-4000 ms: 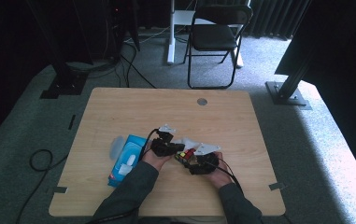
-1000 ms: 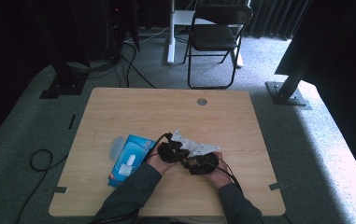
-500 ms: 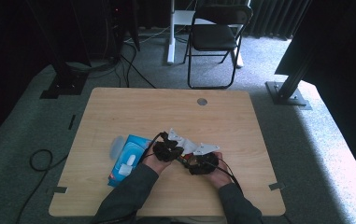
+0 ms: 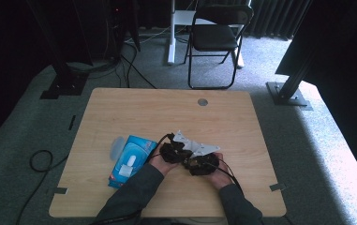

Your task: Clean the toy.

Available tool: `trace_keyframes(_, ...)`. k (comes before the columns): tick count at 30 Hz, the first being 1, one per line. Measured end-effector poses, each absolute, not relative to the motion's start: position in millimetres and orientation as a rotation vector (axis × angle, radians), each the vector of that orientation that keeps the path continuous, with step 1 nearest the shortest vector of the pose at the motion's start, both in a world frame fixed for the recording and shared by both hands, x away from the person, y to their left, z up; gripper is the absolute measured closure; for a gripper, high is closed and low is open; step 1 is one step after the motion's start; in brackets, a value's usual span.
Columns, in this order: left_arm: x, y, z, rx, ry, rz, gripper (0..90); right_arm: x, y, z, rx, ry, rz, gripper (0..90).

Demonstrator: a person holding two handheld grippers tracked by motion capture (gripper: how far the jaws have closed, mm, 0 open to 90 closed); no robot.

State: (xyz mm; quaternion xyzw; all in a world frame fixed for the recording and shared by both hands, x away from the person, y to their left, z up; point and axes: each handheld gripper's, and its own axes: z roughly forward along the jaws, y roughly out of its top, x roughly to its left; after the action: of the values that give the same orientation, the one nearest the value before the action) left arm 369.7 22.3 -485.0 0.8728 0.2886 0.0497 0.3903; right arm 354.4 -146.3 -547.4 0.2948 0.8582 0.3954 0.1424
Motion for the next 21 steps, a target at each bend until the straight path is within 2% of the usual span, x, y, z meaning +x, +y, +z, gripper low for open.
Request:
trace_keyframes(5, 374, 18, -486, 2.207, 0.753, 0.155, 86.8, 354, -146, -547, 0.844, 2.479, 1.140, 33.6)
trace_keyframes(12, 380, 35, -482, 2.188, 0.959, 0.339, 87.1, 353, -146, -547, 0.822, 2.493, 1.147, 33.4)
trace_keyframes(21, 375, 44, -486, 2.217, 1.029, 0.320, 87.0, 356, -150, -542, 0.855, 2.479, 1.096, 25.9)
